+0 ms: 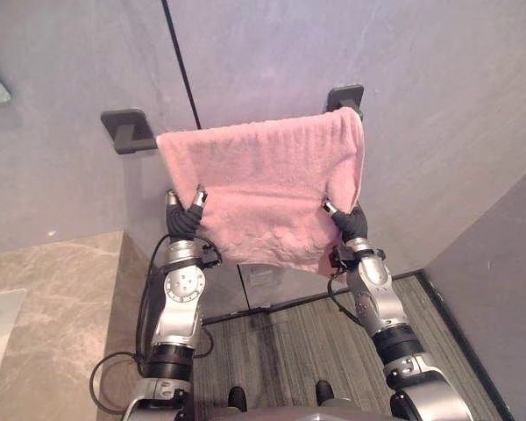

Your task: Organize washtable

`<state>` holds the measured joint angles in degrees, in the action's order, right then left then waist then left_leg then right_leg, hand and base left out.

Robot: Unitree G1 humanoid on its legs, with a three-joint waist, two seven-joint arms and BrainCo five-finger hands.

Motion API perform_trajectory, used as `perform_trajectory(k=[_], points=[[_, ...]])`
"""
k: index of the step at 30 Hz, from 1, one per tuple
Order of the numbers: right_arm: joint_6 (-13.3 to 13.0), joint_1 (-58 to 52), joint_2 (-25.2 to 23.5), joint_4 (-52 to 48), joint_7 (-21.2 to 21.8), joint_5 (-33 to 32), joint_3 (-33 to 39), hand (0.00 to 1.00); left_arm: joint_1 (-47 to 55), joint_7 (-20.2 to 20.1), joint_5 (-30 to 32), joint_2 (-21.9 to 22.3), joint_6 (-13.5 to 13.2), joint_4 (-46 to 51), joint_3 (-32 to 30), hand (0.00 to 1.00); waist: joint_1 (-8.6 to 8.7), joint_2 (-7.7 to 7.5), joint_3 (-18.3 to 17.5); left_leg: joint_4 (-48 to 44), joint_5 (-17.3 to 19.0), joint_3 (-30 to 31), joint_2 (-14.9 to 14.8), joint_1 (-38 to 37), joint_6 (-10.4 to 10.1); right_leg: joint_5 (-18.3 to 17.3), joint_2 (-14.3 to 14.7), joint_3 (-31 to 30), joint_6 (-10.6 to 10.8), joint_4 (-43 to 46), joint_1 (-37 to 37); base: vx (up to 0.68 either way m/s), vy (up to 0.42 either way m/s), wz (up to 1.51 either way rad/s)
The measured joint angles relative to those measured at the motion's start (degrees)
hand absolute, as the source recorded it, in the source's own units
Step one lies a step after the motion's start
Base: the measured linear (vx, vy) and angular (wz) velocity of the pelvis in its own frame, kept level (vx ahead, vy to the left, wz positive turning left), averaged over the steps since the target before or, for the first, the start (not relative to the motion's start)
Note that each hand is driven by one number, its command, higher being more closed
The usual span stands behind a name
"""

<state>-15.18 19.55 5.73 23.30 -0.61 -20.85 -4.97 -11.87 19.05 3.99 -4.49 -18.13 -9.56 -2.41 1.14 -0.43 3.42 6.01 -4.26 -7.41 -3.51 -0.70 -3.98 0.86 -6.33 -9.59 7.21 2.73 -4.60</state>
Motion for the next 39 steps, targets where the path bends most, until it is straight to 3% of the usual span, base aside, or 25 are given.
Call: perform_trajectory(k=[1,2,14,23,30,35,39], points=[[0.3,0.2,0.1,0.8,-0.3,0.0,1.2,0.00,0.0,0.0,0.0,-0.1,0.0,0.0,0.0,1.00,-0.04,-0.01,0.0,0.0,0.0,0.0,0.0,0.0,0.0,0.0,0.0,0.0,0.0,0.0,0.0,0.00,0.000,0.00],[0.4,0.4,0.2,1.6,-0.4,0.0,1.7,0.00,0.0,0.0,0.0,-0.1,0.0,0.0,0.0,0.00,0.00,-0.01,0.0,0.0,0.0,-0.1,0.0,0.0,0.0,0.0,0.0,-0.1,0.0,0.0,-0.1,0.00,0.000,0.00],[0.4,-4.6,1.2,0.3,1.5,-7.5,6.1,0.00,2.4,0.2,1.8,-1.2,2.8,-2.7,-5.5,0.00,-0.17,-0.77,1.0,0.0,0.0,-0.2,0.0,0.4,0.0,0.0,0.0,0.1,0.0,-0.1,-0.4,0.00,0.000,0.01],[-2.0,-10.8,1.2,-12.8,4.0,-9.5,5.2,0.00,9.2,-2.3,6.0,-1.1,2.8,-2.5,-2.6,0.00,-0.03,-0.73,1.0,0.0,0.1,-1.1,-0.2,0.4,0.0,0.0,0.0,-0.5,0.0,-0.4,-0.6,0.01,-0.002,-0.03],[-2.2,-19.5,1.1,-19.4,5.8,-9.5,5.1,0.00,16.2,-4.9,5.0,-0.5,2.5,3.2,-2.2,0.00,0.03,-0.41,1.2,0.0,0.4,-1.6,0.0,0.6,0.2,0.0,0.0,-0.6,0.0,-0.4,-1.0,0.01,0.003,-0.03],[-2.1,-26.9,1.1,-21.7,8.8,-9.5,4.9,0.00,22.8,-11.2,-4.4,-1.4,-0.7,8.0,-2.6,0.00,-0.02,0.87,1.5,0.0,0.4,-1.7,0.0,0.7,0.2,-0.1,0.0,-0.6,-0.1,-0.4,-1.2,0.00,0.000,0.00],[-2.1,-33.1,1.7,-21.7,12.7,-9.5,2.3,0.00,28.0,-22.7,-20.1,-4.4,-1.5,7.2,-3.7,0.00,0.02,1.90,0.9,0.0,0.5,-1.6,0.0,0.7,0.0,-0.4,0.0,-0.5,-0.1,-0.4,-1.3,0.00,0.000,0.00]])
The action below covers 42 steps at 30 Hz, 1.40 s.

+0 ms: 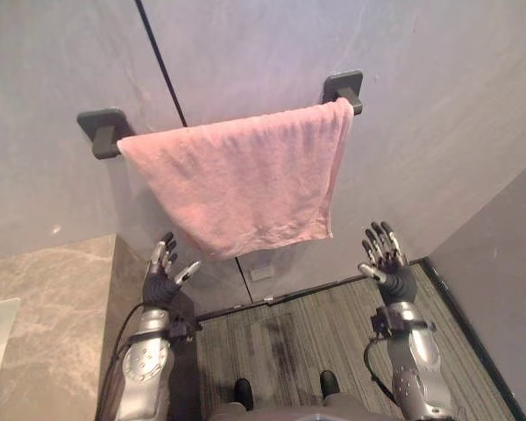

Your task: Organize washtable

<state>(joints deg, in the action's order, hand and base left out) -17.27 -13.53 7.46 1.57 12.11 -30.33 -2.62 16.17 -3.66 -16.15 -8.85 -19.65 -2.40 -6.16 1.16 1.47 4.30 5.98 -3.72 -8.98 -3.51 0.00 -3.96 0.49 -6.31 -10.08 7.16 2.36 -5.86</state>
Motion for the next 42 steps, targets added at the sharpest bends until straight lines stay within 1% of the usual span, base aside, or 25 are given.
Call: perform_trajectory(k=[1,2,4,6,7,9,11,12,14,17,20,22,25,30,33,35,38,40,42], points=[[0.1,-1.3,0.4,0.0,1.2,0.0,-0.9,0.00,0.6,-2.7,-4.2,-0.5,0.0,-0.2,-0.4,0.00,-0.04,0.05,0.0,0.0,0.1,0.1,0.0,0.0,0.0,0.0,0.0,0.1,0.0,0.0,0.0,0.00,0.000,0.00],[0.1,-1.7,0.6,0.0,1.6,0.0,-1.6,0.00,0.8,-3.6,-5.4,-0.7,0.0,-0.3,-0.4,0.00,-0.04,0.06,0.0,0.0,0.1,0.2,0.0,0.1,0.0,-0.1,0.0,0.2,0.0,0.0,0.0,-0.02,0.004,0.06],[0.2,-2.1,1.0,0.0,3.7,0.1,-3.5,0.00,1.7,-9.7,-13.5,-1.1,0.0,-0.4,-0.3,0.00,-0.02,0.02,-0.1,0.0,0.4,0.3,0.0,0.2,-0.4,-0.2,-0.1,0.3,-0.2,0.1,0.0,-0.03,0.007,0.04],[0.2,-2.1,1.2,0.0,4.3,0.1,-4.6,0.00,1.7,-12.4,-17.2,-1.5,0.0,-1.1,1.1,0.00,-0.03,0.05,-0.4,0.0,0.3,0.8,0.0,0.3,-0.4,-0.2,-0.2,0.3,-0.2,0.1,0.0,-0.02,0.002,0.07],[0.3,-2.1,1.5,0.0,4.9,0.0,-6.0,0.00,1.5,-15.0,-20.9,-2.1,0.3,-1.9,3.3,0.00,-0.02,0.13,-0.9,0.0,0.3,1.2,0.0,0.5,-0.5,0.0,-0.2,0.6,0.0,0.1,0.0,-0.01,0.000,0.12],[0.4,-2.0,2.0,0.0,5.4,0.0,-7.4,0.00,1.4,-17.0,-24.4,-2.5,1.0,-1.9,5.3,0.00,-0.04,0.11,-1.4,-0.2,0.2,1.5,0.0,0.6,-0.5,0.0,-0.2,0.8,0.0,0.1,0.0,0.00,-0.002,0.09],[0.5,-1.3,3.5,0.0,6.1,0.1,-10.3,0.00,-0.1,-20.4,-28.4,-2.7,1.4,-2.0,9.0,0.00,-0.15,0.06,-2.1,-0.4,0.2,1.5,0.0,0.6,-0.5,0.0,-0.2,0.9,0.1,0.2,0.1,0.01,-0.002,0.02],[0.5,-0.9,3.7,0.0,6.3,0.1,-10.9,0.00,-0.8,-21.3,-28.6,-2.7,1.5,-2.0,9.8,0.00,-0.15,0.05,-2.1,-0.5,0.1,1.5,0.0,0.6,-0.5,0.0,-0.2,0.9,0.1,0.2,0.1,0.00,0.000,0.00],[0.7,1.6,4.1,0.2,6.6,0.2,-12.7,0.00,-5.0,-24.1,-29.4,-3.0,1.6,-2.0,13.6,0.00,-0.03,0.04,-2.1,-0.6,-0.1,1.5,0.0,0.5,-0.5,0.1,-0.2,0.8,0.1,0.4,0.1,0.00,0.000,0.00],[1.1,5.7,5.5,0.6,6.6,0.6,-15.8,0.00,-10.1,-26.2,-32.7,-3.0,1.6,-1.9,17.8,0.00,0.12,0.04,-2.1,-0.5,-0.2,1.2,0.0,0.1,-0.4,0.1,-0.1,0.3,0.1,0.7,0.1,-0.03,0.006,-0.07],[1.3,9.9,5.5,3.3,6.2,0.5,-17.2,0.00,-14.1,-27.1,-35.1,-3.0,1.7,-2.0,20.3,0.00,0.12,0.03,-2.1,-0.5,-0.4,0.7,0.0,-0.4,-0.2,0.1,-0.1,-0.1,0.2,1.0,0.1,-0.01,0.004,-0.10],[1.3,12.5,5.5,5.3,5.5,0.5,-17.8,0.00,-16.6,-26.8,-35.2,-2.9,1.7,-2.4,21.0,0.00,0.14,0.03,-2.1,-0.5,-0.4,0.6,0.0,-0.4,-0.1,0.1,0.0,-0.2,0.2,1.1,0.0,-0.01,0.002,-0.04],[1.4,16.3,5.5,7.2,3.9,0.6,-18.7,0.00,-19.6,-25.6,-35.3,-2.9,1.6,-4.3,21.5,0.00,0.10,-0.01,-2.1,-0.5,-0.5,0.4,0.0,-0.5,-0.2,0.2,0.0,-0.3,0.2,1.2,0.0,0.00,0.000,0.00],[1.3,21.4,4.9,10.5,0.5,0.3,-18.7,0.00,-23.3,-21.8,-35.2,-2.7,1.0,-5.7,21.6,0.00,0.00,-0.09,-2.2,-0.5,-0.7,0.2,0.0,-0.5,-0.1,0.2,0.0,-0.4,0.3,1.2,0.0,0.00,0.000,0.00],[1.3,22.7,4.9,10.6,-0.6,0.0,-18.8,0.00,-24.9,-20.7,-35.3,-2.7,0.8,-5.7,21.5,0.00,-0.03,-0.13,-2.2,-0.6,-0.7,0.2,0.0,-0.6,0.0,0.2,0.0,-0.3,0.3,1.3,0.1,0.00,0.000,0.00],[1.3,24.4,4.8,12.7,-1.0,-0.1,-18.9,0.00,-25.7,-20.1,-35.3,-2.6,0.7,-5.7,21.5,0.00,-0.02,-0.29,-2.3,-0.6,-0.8,0.4,0.0,-0.8,0.0,0.2,0.0,-0.3,0.3,1.7,0.1,0.00,0.000,0.00],[1.3,25.6,4.7,13.0,-1.1,-0.6,-18.9,0.00,-25.7,-19.6,-35.3,-2.5,0.0,-5.7,21.3,0.00,-0.04,-0.47,-2.3,-0.5,-0.8,0.8,0.0,-0.8,-0.1,0.1,0.0,0.0,0.1,2.2,0.1,-0.01,-0.001,0.03],[1.3,27.1,4.6,14.5,-1.2,-2.4,-18.9,0.00,-25.8,-19.4,-35.4,-2.5,-0.5,-5.7,21.2,0.00,-0.05,-0.61,-2.3,-0.5,-0.9,1.0,0.0,-0.8,-0.1,0.1,0.0,0.1,0.1,2.3,0.1,-0.03,0.000,0.06],[1.3,28.1,4.5,15.1,-1.8,-2.4,-18.8,0.00,-26.5,-19.4,-36.5,-2.5,-0.8,-5.9,21.1,0.00,-0.16,-0.78,-2.4,-0.3,-1.2,1.5,0.0,-0.6,-0.1,0.1,0.0,0.5,0.1,2.3,0.1,-0.04,0.001,0.11]])
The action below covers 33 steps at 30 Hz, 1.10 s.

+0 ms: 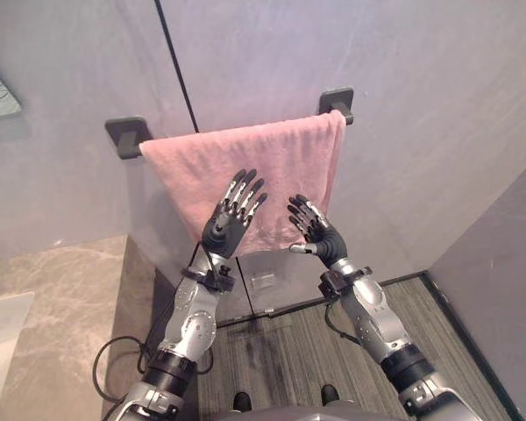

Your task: Organize washtable

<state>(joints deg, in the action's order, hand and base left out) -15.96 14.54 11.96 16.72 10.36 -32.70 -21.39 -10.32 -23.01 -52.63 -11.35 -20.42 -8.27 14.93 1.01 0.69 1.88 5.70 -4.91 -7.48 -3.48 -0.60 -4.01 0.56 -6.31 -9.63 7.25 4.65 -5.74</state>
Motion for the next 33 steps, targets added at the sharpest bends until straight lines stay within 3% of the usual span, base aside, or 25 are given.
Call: perform_trajectory(k=[12,24,28,33], points=[[-0.1,5.3,-1.4,4.0,-3.1,-4.5,4.0,0.00,-2.9,3.4,-0.9,0.2,-1.4,-1.0,-4.4,0.00,-0.21,-0.89,-0.1,0.3,-0.6,1.1,-0.1,1.5,-0.3,0.0,-0.1,1.1,-0.4,-0.2,-0.7,-0.02,0.003,0.06],[-0.3,11.9,3.1,8.4,-8.1,-6.7,21.5,0.00,-3.1,5.0,-0.3,-1.0,-1.2,-9.7,-10.7,0.00,-0.59,-0.79,1.3,0.3,-1.1,2.0,-0.1,2.5,-0.1,0.3,-0.2,2.5,-0.1,-0.2,-1.0,0.01,-0.004,0.04],[-1.1,12.9,4.2,10.9,-9.7,-7.3,24.9,0.00,-3.6,10.2,2.0,-1.4,-0.3,-17.8,-13.9,0.00,-0.37,-0.72,2.3,0.3,-1.2,2.0,-0.1,2.8,0.0,0.3,-0.2,2.5,-0.1,-0.3,-1.2,0.00,0.000,0.00],[-1.2,12.9,4.4,11.0,-11.2,-9.0,26.7,0.00,-3.5,15.4,1.9,-1.8,0.1,-18.6,-17.7,0.00,-0.27,-0.76,3.6,0.2,-1.3,1.7,-0.2,3.3,-0.1,0.3,-0.1,2.3,-0.1,-0.3,-1.8,0.01,-0.002,-0.02]])
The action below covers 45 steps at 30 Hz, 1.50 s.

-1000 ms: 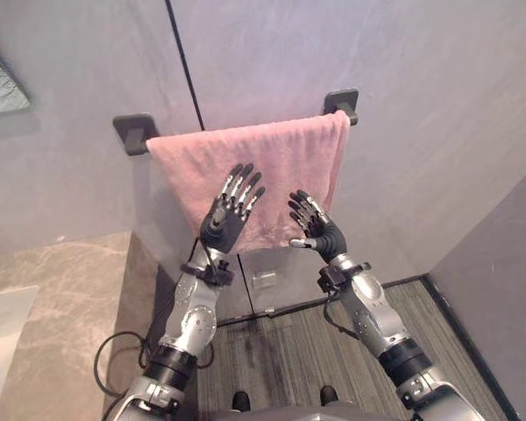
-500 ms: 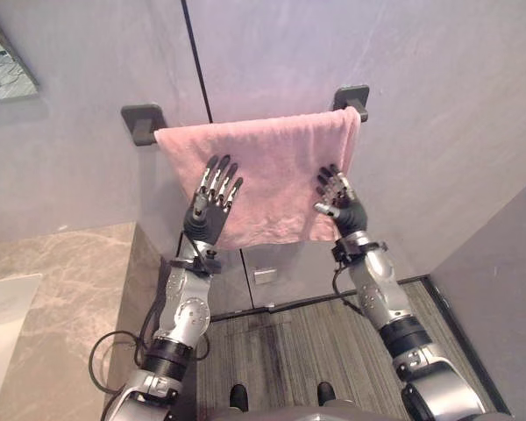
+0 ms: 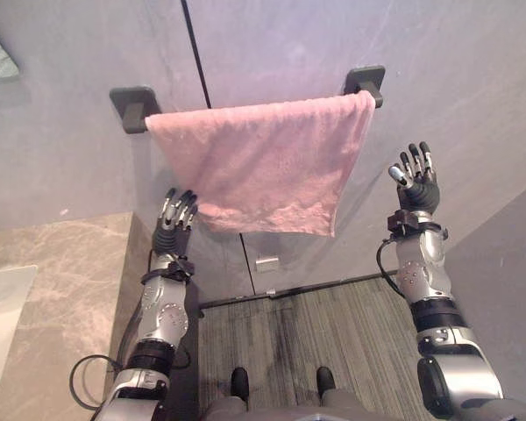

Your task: Organize washtable

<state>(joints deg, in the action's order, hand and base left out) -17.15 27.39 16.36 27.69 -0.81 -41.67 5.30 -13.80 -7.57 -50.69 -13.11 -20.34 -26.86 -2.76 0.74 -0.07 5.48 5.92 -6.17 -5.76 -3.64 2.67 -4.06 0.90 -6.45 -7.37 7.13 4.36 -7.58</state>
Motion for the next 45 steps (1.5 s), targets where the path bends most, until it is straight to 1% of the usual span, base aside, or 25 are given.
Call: perform_trajectory(k=[2,6,9,10,12,14,16,18,19,20,23,24,25,26,27,29,30,32,34,35,37,38,41,43,45], points=[[0.0,-0.7,-0.1,0.0,-0.4,0.0,1.2,0.00,0.5,1.4,0.2,0.0,0.0,0.0,-1.8,0.00,0.08,0.01,0.0,-0.4,0.0,-0.1,0.0,-0.1,0.0,0.0,0.0,0.0,0.0,0.0,0.0,0.04,-0.008,-0.01],[0.0,-5.1,-0.9,0.2,-0.5,0.0,4.2,0.00,3.7,2.0,0.7,0.1,0.1,-0.4,-2.3,0.00,0.08,0.27,0.2,-0.5,0.0,-0.1,0.1,-0.5,0.0,0.0,0.0,0.2,-0.1,-0.4,0.7,0.04,-0.006,0.01],[0.2,-8.9,-2.0,2.4,-1.0,0.1,4.1,0.00,6.4,2.1,2.7,1.1,0.9,-3.6,-2.4,0.00,0.19,1.04,0.7,-0.3,0.4,-0.2,0.1,-1.5,0.0,-0.2,0.0,0.3,-0.2,-0.9,1.9,0.00,0.000,0.00],[0.4,-10.6,-2.7,2.8,-1.1,0.2,4.1,0.00,7.4,2.2,3.3,1.8,1.7,-5.0,-2.4,0.00,0.19,1.27,0.8,-0.2,0.5,-0.3,0.1,-1.5,0.0,-0.2,0.0,0.3,-0.2,-1.0,1.9,-0.01,-0.004,-0.05],[1.0,-12.7,-3.9,4.8,-1.1,0.2,4.1,0.00,8.3,2.2,5.5,2.3,2.7,-9.3,-2.2,0.00,0.31,1.28,0.8,-0.2,0.9,-0.4,-0.1,-1.6,0.0,-0.3,0.1,0.3,-0.3,-1.1,1.9,-0.01,-0.007,-0.05],[1.9,-16.3,-4.6,6.2,-1.0,0.4,4.1,0.00,9.7,2.7,11.0,3.3,4.2,-14.7,-2.2,0.00,0.34,1.27,0.8,-0.1,1.3,-0.7,-0.1,-1.7,-0.4,-0.4,0.1,0.2,-0.5,-1.2,1.9,0.01,-0.001,-0.05],[2.4,-18.9,-5.3,6.2,-0.5,1.3,4.1,0.00,10.7,3.0,13.9,3.9,4.7,-17.0,-2.2,0.00,0.37,1.25,0.8,-0.1,1.4,-0.9,-0.1,-1.7,-0.4,-0.4,0.1,0.0,-0.5,-1.3,1.9,0.02,0.001,-0.06],[2.8,-23.7,-6.2,6.1,1.1,5.7,4.0,0.00,12.8,3.0,20.4,4.4,5.5,-18.6,-2.0,0.00,0.41,1.28,0.8,-0.2,1.7,-1.5,-0.1,-2.0,-0.5,-0.4,0.2,-0.5,-0.5,-1.5,1.9,0.03,-0.004,-0.12],[2.9,-24.9,-6.5,6.1,1.1,6.3,3.9,0.00,13.4,3.0,21.1,4.6,5.6,-18.7,-2.0,0.00,0.42,1.29,0.8,-0.2,1.8,-1.8,-0.2,-2.1,-0.4,-0.4,0.2,-0.8,-0.5,-1.5,1.9,0.04,-0.002,-0.18],[2.9,-26.9,-6.9,6.1,1.8,7.5,3.9,0.00,14.1,3.1,23.4,4.9,5.8,-19.0,-2.0,0.00,0.46,1.30,0.8,-0.3,2.0,-2.3,-0.2,-2.2,-0.4,-0.4,0.2,-1.3,-0.5,-1.6,1.8,0.04,0.001,-0.20],[3.1,-31.9,-8.5,7.0,3.5,7.5,3.7,0.00,14.3,3.4,27.6,6.0,6.2,-23.8,-1.8,0.00,0.70,1.30,0.7,-0.5,2.4,-3.4,-0.2,-3.0,-0.2,-0.3,0.3,-2.3,-0.2,-1.7,1.9,0.04,0.002,-0.21],[3.3,-32.4,-8.7,8.0,3.7,7.7,3.6,0.00,14.4,3.4,27.7,6.3,6.2,-25.1,-1.8,0.00,0.76,1.30,0.6,-0.5,2.6,-3.8,-0.2,-3.2,-0.1,-0.3,0.3,-2.7,-0.2,-1.7,1.9,0.04,0.003,-0.27],[3.8,-33.2,-8.7,10.8,4.2,9.4,3.6,0.00,14.4,3.4,28.6,6.7,6.6,-27.9,-1.8,0.00,1.06,1.32,0.2,-0.5,2.8,-4.3,-0.1,-3.4,-0.2,-0.2,0.4,-3.1,-0.1,-1.8,1.9,0.04,0.003,-0.21],[4.2,-33.7,-8.9,14.4,4.6,9.8,3.6,0.00,14.6,3.7,30.1,6.9,6.9,-30.8,-1.8,0.00,1.70,1.24,-0.1,-0.5,2.9,-4.7,-0.1,-3.6,-0.2,-0.2,0.4,-3.3,-0.1,-1.8,1.9,0.05,0.002,-0.17],[4.2,-33.8,-9.1,16.1,4.6,10.2,3.6,0.00,14.7,4.0,31.5,6.9,7.2,-31.9,-1.9,0.00,1.88,1.22,-0.1,-0.5,2.9,-4.9,-0.1,-3.7,-0.1,-0.3,0.4,-3.5,-0.1,-1.8,2.0,0.04,0.000,-0.18],[5.4,-35.3,-10.0,23.7,4.7,11.9,4.0,0.00,16.3,5.4,35.1,7.9,9.0,-34.5,-2.3,0.00,1.95,1.18,-0.3,-0.5,3.5,-6.4,-0.3,-5.2,-0.3,-0.2,0.7,-5.0,-0.1,-1.9,2.6,0.04,-0.002,-0.32],[5.5,-35.5,-10.2,25.7,4.6,11.9,4.4,0.00,16.7,5.9,36.2,8.2,9.4,-35.0,-2.4,0.00,1.93,1.19,-0.5,-0.5,3.6,-6.5,-0.3,-5.5,-0.3,-0.3,0.8,-5.2,-0.1,-2.0,2.8,0.04,-0.005,-0.27],[6.7,-35.5,-11.0,33.4,3.7,11.4,6.8,0.00,17.5,7.6,38.8,9.0,11.2,-36.8,-3.1,0.00,1.94,1.22,-1.6,-0.5,4.2,-6.8,-0.4,-6.0,-0.4,-0.4,1.0,-5.7,-0.2,-1.9,3.1,0.03,-0.007,-0.13],[7.0,-35.6,-11.1,36.0,3.0,11.5,8.1,0.00,18.1,8.0,38.9,9.2,11.3,-37.1,-3.2,0.00,1.93,1.22,-1.6,-0.5,4.3,-7.1,-0.5,-6.6,-0.4,-0.4,1.2,-5.9,-0.2,-1.9,3.6,0.00,-0.004,-0.11],[7.7,-35.8,-11.0,37.4,2.4,11.9,9.1,0.00,18.3,8.3,40.4,9.4,11.5,-37.6,-3.6,0.00,1.93,1.27,-1.7,-0.5,4.3,-7.5,-0.6,-7.3,-0.4,-0.4,1.3,-6.1,-0.3,-1.8,4.0,-0.01,-0.004,-0.10],[8.4,-36.6,-10.9,38.2,1.7,12.0,10.5,0.00,18.5,8.6,41.0,9.9,11.7,-38.3,-4.1,0.00,1.95,1.42,-1.8,-0.5,4.4,-7.7,-0.6,-8.1,-0.5,-0.6,1.3,-6.2,-0.3,-1.5,4.7,-0.03,0.001,-0.05],[9.1,-36.8,-10.8,38.4,1.2,13.8,11.5,0.00,18.5,8.5,41.0,10.0,11.7,-38.3,-4.0,0.00,1.95,1.48,-1.9,-0.5,4.5,-7.7,-0.6,-8.9,-0.7,-0.8,1.4,-6.2,-0.3,-1.1,5.2,-0.04,0.006,-0.02],[9.1,-36.9,-10.8,39.6,0.8,14.2,12.8,0.00,18.8,8.2,41.0,10.1,11.7,-38.3,-3.9,0.00,1.93,1.25,-1.9,-0.5,4.8,-7.6,-0.6,-9.7,-0.8,-1.7,1.5,-6.2,-0.8,-0.5,5.7,-0.07,0.010,0.01],[9.2,-37.4,-10.9,40.1,0.8,14.2,13.4,0.00,18.9,8.1,41.2,10.2,11.6,-38.3,-2.9,0.00,1.95,1.18,-2.5,-0.3,4.9,-7.0,-0.7,-9.9,-0.6,-2.8,1.5,-5.9,-0.6,1.0,5.6,-0.08,0.000,0.09],[9.7,-37.3,-10.9,40.1,0.9,14.5,13.2,0.00,19.2,7.9,43.1,10.0,11.5,-38.1,-1.7,0.00,2.03,1.20,-2.8,-0.9,5.0,-5.9,-0.7,-9.1,-0.7,-3.5,1.5,-5.3,-0.7,2.3,5.4,-0.05,-0.020,0.20]])
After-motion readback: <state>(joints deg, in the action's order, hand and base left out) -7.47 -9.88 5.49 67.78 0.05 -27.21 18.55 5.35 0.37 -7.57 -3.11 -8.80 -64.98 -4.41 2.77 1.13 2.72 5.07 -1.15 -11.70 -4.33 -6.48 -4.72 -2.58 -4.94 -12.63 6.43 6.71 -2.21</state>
